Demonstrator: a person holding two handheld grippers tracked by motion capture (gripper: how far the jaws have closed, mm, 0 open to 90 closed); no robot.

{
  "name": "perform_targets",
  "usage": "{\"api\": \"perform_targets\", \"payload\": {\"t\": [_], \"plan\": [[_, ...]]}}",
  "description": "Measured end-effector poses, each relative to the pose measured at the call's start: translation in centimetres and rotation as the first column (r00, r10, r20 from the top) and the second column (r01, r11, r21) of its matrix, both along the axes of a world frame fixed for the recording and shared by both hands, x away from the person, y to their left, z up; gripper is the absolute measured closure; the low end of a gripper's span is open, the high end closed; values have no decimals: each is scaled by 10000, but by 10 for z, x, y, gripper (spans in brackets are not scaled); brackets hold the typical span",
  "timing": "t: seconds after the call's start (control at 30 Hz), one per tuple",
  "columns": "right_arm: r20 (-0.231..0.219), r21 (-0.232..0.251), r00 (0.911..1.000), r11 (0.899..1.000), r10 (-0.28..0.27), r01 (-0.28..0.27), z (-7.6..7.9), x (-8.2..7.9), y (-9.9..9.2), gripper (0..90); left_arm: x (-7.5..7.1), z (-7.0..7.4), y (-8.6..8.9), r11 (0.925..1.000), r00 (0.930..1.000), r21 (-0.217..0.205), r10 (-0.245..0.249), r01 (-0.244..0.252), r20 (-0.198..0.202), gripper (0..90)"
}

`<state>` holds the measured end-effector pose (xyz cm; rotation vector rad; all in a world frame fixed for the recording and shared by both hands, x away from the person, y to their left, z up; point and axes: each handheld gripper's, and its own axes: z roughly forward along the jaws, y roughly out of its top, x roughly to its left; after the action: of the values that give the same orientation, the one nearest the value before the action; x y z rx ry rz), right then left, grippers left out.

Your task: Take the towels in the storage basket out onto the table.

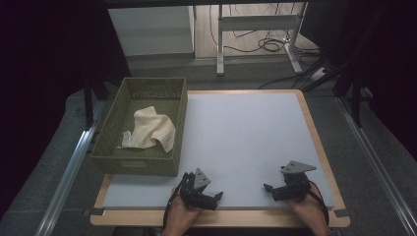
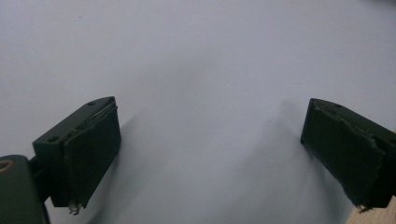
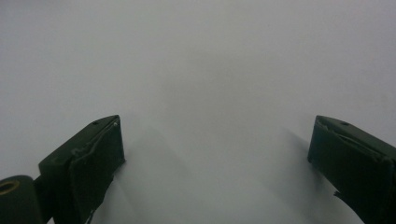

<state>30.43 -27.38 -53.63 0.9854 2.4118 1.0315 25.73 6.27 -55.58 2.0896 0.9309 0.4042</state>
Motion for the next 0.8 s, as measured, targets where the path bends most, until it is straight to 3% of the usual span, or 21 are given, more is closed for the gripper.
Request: {"api": "perform_targets", "payload": {"t": [0.13,0.47,0.8], "plan": [[16,8,10000,10000,1,-1,0,0,0,35,-4,-4,1,9996,9995,-252,168,-161,253,53],[12,35,10000,10000,12,-12,0,0,0,35,-5,-5,2,9992,9992,-376,152,-139,356,52],[15,34,10000,10000,14,-14,0,0,0,36,-3,-4,2,9994,9997,-327,106,-99,208,51]]}}
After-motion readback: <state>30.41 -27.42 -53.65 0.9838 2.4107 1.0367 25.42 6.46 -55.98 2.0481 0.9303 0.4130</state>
